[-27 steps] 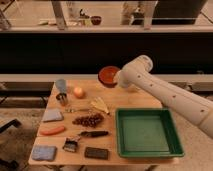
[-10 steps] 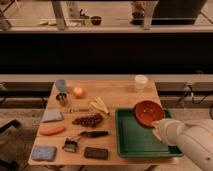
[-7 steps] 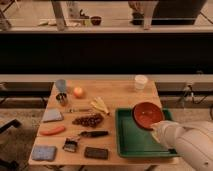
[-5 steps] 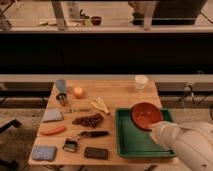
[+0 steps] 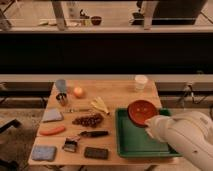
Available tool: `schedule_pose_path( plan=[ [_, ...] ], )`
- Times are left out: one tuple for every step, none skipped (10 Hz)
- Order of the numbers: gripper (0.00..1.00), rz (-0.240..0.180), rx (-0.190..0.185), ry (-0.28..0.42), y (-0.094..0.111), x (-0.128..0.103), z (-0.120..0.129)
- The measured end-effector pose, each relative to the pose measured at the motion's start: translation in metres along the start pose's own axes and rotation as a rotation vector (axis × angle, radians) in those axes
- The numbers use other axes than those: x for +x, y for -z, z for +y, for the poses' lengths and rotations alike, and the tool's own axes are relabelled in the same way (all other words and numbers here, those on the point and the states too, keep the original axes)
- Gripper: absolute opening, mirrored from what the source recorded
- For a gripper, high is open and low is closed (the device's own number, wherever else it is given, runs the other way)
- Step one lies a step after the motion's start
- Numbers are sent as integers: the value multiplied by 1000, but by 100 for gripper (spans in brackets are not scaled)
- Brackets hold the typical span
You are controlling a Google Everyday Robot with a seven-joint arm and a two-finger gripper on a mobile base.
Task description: Stack bowls into tray
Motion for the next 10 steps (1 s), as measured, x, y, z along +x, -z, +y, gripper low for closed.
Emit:
schedule_pose_path(
  plan=[
    [67,7,5,-16,-1,1,-10],
    [74,12,9,-27,-1,2,-17],
    [80,20,12,-38,-2,2,-26],
    [80,26,11,-39,-3,2,-29],
    [80,36,8,-39,-3,2,-26],
    [80,45,3,-38,0,1,-19],
    [80,53,0,-36,5,-1,-10],
    [80,62,0,-36,11,-3,0],
    [80,69,0,-39,16,-4,8],
    [80,72,4,-35,18,-7,11]
  ],
)
